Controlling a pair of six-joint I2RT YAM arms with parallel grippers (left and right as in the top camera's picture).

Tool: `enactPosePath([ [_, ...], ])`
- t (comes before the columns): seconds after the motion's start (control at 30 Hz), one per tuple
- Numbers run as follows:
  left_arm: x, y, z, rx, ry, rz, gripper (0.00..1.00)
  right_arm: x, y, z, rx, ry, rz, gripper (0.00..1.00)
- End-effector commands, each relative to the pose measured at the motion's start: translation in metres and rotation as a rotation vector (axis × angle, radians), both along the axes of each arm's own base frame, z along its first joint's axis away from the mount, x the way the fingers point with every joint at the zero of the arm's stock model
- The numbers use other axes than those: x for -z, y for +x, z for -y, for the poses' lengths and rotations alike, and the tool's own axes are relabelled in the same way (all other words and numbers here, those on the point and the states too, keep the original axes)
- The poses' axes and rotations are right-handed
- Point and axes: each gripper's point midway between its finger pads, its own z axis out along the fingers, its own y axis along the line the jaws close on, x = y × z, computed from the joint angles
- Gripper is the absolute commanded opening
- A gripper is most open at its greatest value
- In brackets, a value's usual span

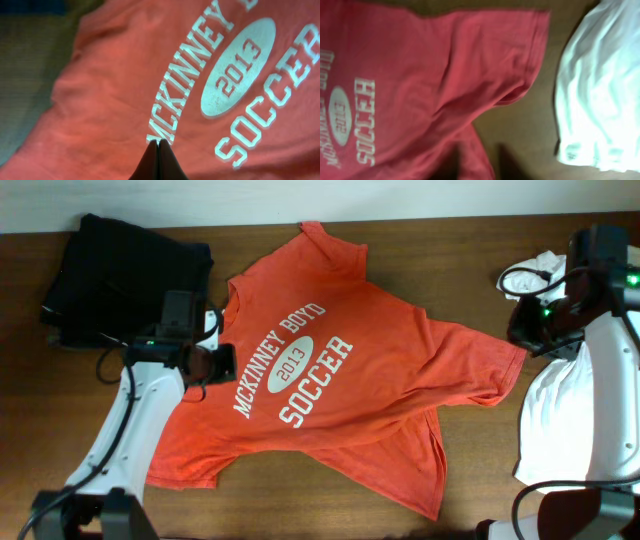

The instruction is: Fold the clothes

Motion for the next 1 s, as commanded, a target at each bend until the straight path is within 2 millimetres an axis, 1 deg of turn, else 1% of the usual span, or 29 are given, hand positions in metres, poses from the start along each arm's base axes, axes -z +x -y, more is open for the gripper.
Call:
enactPosePath([
  [0.0, -0.001, 0.041, 0.011, 0.042, -0.007, 0.112, 0.00, 0.057, -0.031, -0.038, -0.047, 0.103, -0.206, 0.04],
  [0.03, 0.011, 0.047, 0.012, 0.042, -0.007, 0.103, 0.00, 0.079, -0.046, -0.057, -0.078, 0.160, -0.273, 0.04],
  [0.07, 0.025, 0.052, 0.012, 0.043, -0.005, 0.084, 0.01, 0.106, -0.067, -0.080, -0.122, 0.216, -0.347, 0.04],
  [0.1, 0.039, 0.059, 0.013, 0.044, -0.004, 0.078, 0.00, 0.128, -0.080, -0.092, -0.159, 0.221, -0.384, 0.04],
  [0.13, 0.053, 0.068, 0.014, 0.053, 0.000, 0.084, 0.01, 0.143, -0.089, -0.099, -0.187, 0.217, -0.402, 0.04],
  [0.17, 0.064, 0.074, 0.015, 0.052, 0.000, 0.087, 0.00, 0.152, -0.096, -0.102, -0.203, 0.210, -0.419, 0.04],
  [0.2, 0.068, 0.077, 0.015, 0.052, 0.000, 0.089, 0.01, 0.161, -0.103, -0.098, -0.196, 0.175, -0.438, 0.04],
  [0.23, 0.072, 0.080, 0.016, 0.052, -0.001, 0.092, 0.00, 0.174, -0.114, -0.092, -0.154, 0.137, -0.474, 0.04],
  [0.27, 0.075, 0.080, 0.015, 0.052, 0.001, 0.088, 0.01, 0.187, -0.126, -0.091, -0.130, 0.136, -0.499, 0.04],
  [0.3, 0.078, 0.081, 0.014, 0.049, 0.007, 0.086, 0.00, 0.207, -0.139, -0.093, -0.119, 0.148, -0.506, 0.04],
  [0.33, 0.077, 0.083, 0.013, 0.046, 0.013, 0.096, 0.00, 0.218, -0.142, -0.094, -0.120, 0.157, -0.490, 0.04],
  [0.37, 0.076, 0.086, 0.011, 0.039, 0.029, 0.108, 0.00, 0.222, -0.142, -0.097, -0.121, 0.171, -0.478, 0.04],
  [0.43, 0.074, 0.091, 0.006, 0.026, 0.054, 0.129, 0.01, 0.223, -0.137, -0.102, -0.124, 0.199, -0.454, 0.04],
  [0.5, 0.074, 0.091, 0.006, 0.026, 0.054, 0.129, 0.01, 0.224, -0.136, -0.100, -0.124, 0.192, -0.446, 0.04],
  [0.53, 0.075, 0.090, 0.006, 0.026, 0.054, 0.127, 0.00, 0.226, -0.137, -0.089, -0.110, 0.122, -0.457, 0.04],
  [0.57, 0.076, 0.090, 0.005, 0.026, 0.056, 0.125, 0.00, 0.228, -0.144, -0.065, -0.016, -0.019, -0.494, 0.04],
  [0.6, 0.077, 0.089, 0.003, 0.055, 0.080, 0.127, 0.01, 0.223, -0.159, -0.040, 0.151, -0.144, -0.557, 0.04],
  [0.63, 0.080, 0.090, -0.004, 0.038, 0.123, 0.132, 0.00, 0.223, -0.161, -0.036, 0.201, -0.142, -0.568, 0.04],
  [0.67, 0.086, 0.095, -0.007, 0.029, 0.137, 0.153, 0.00, 0.222, -0.162, -0.027, 0.269, -0.126, -0.574, 0.04],
  [0.7, 0.101, 0.100, -0.006, 0.030, 0.135, 0.154, 0.00, 0.223, -0.164, -0.019, 0.323, -0.108, -0.578, 0.04],
  [0.77, 0.134, 0.098, -0.005, 0.037, 0.134, 0.106, 0.00, 0.223, -0.165, -0.008, 0.407, -0.065, -0.582, 0.04],
  [0.83, 0.157, 0.096, -0.005, 0.039, 0.137, 0.078, 0.00, 0.222, -0.169, -0.004, 0.478, -0.003, -0.596, 0.04],
  [0.87, 0.164, 0.094, -0.005, 0.040, 0.139, 0.063, 0.01, 0.221, -0.171, -0.005, 0.505, 0.035, -0.607, 0.04],
  [0.9, 0.171, 0.091, -0.006, 0.041, 0.140, 0.048, 0.00, 0.218, -0.180, -0.005, 0.589, 0.061, -0.646, 0.04],
  [0.93, 0.172, 0.091, -0.006, 0.040, 0.141, 0.048, 0.01, 0.213, -0.193, 0.001, 0.718, 0.056, -0.701, 0.04],
  [0.97, 0.171, 0.092, -0.006, 0.040, 0.140, 0.052, 0.00, 0.209, -0.205, 0.011, 0.831, 0.064, -0.738, 0.04],
])
